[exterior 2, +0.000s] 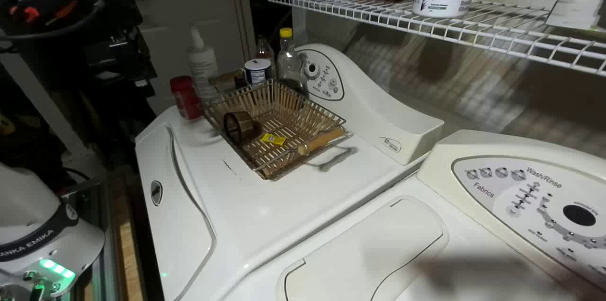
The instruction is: Position the bottle bottom first on the metal rack
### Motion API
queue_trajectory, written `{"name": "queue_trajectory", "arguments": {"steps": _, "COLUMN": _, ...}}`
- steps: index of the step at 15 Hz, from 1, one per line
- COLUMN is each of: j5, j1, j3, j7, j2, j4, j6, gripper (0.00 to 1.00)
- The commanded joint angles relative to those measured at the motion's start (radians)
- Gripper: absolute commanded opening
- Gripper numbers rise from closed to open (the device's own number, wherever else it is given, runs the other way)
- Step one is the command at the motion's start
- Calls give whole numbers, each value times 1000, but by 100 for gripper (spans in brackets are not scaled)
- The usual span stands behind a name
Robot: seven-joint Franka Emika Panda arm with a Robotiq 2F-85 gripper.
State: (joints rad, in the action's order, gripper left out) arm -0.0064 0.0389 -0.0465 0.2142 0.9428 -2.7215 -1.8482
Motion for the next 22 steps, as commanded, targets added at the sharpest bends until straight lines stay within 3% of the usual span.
{"name": "queue_trajectory", "arguments": {"steps": 1, "j5": 5, "j1": 8, "j3": -6, "j7": -6, "j2": 0, "j4": 2, "j6": 2, "gripper": 100}}
{"name": "queue_trajectory", "arguments": {"steps": 8, "j5": 20, "j1": -9, "j3": -10, "j7": -10, "j2": -1, "j4": 6, "j6": 4, "gripper": 100}}
{"name": "queue_trajectory", "arguments": {"steps": 15, "j5": -19, "j1": -176, "j3": -213, "j7": -52, "j2": 11, "j4": 52, "j6": -26, "gripper": 100}}
{"name": "queue_trajectory", "arguments": {"steps": 16, "j5": -6, "j1": -149, "j3": -169, "j7": -41, "j2": 10, "j4": 24, "j6": -17, "gripper": 100}}
{"name": "queue_trajectory", "arguments": {"steps": 22, "j5": -4, "j1": -157, "j3": -170, "j7": -32, "j2": 8, "j4": 28, "j6": -17, "gripper": 100}}
